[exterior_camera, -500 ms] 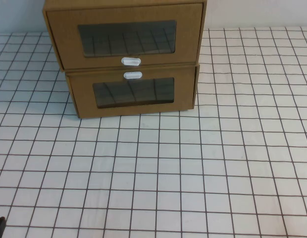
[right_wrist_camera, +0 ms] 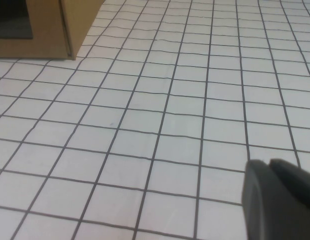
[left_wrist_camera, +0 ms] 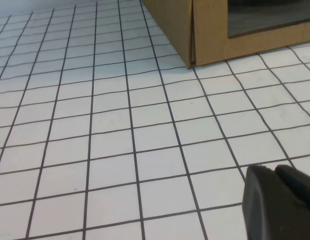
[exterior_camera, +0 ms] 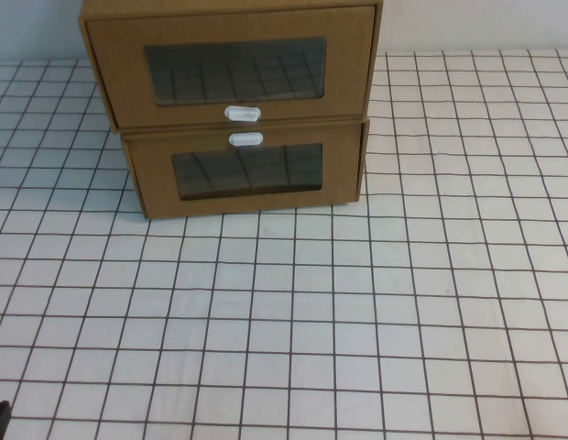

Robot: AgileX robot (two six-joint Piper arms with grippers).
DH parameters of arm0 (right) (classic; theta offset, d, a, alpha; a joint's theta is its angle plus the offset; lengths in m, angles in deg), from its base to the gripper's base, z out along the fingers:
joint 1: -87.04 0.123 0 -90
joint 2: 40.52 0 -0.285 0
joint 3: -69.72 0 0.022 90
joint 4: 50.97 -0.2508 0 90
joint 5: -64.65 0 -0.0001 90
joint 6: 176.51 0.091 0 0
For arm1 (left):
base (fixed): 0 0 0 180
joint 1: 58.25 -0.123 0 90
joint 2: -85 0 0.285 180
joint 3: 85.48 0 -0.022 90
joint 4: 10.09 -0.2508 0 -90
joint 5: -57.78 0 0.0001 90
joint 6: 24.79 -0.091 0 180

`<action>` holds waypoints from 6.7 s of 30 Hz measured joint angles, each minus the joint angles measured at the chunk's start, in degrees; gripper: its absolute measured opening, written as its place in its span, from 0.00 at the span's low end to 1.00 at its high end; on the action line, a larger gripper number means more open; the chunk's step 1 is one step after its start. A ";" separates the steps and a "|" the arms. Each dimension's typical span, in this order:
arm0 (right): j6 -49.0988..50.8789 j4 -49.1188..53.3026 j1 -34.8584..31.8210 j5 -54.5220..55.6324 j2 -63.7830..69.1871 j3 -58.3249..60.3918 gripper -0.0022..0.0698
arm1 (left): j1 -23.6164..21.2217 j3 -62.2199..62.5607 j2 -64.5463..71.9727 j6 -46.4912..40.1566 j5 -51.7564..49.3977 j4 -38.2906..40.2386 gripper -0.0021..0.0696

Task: Open the shoe box
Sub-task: 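Pull the top drawer of the cardboard box fully open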

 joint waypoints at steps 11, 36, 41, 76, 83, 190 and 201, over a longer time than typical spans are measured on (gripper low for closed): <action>0.00 0.00 0.00 0.00 0.00 0.00 0.01 | 0.00 0.00 0.00 0.00 0.00 0.00 0.03; 0.00 0.00 0.00 0.00 0.00 0.00 0.01 | 0.00 0.00 0.00 4.24 11.26 28.63 0.03; 0.00 0.00 0.00 0.00 0.00 0.00 0.01 | 0.00 0.00 0.00 4.29 15.97 32.61 0.03; 0.00 0.00 0.00 0.00 0.00 0.00 0.01 | -0.09 88.87 83.02 -27.92 -15.18 34.24 0.03; 0.00 0.00 0.00 0.00 0.00 0.00 0.01 | 0.30 103.22 95.49 -28.29 -15.78 34.72 0.03; 19.46 76.24 43.95 -2.28 117.94 -98.19 0.39 | 1.99 113.70 109.93 -25.36 -24.78 34.49 0.03; 19.46 79.14 43.44 0.10 118.91 -98.41 0.33 | 1.99 113.79 109.93 -25.36 -24.78 34.06 0.03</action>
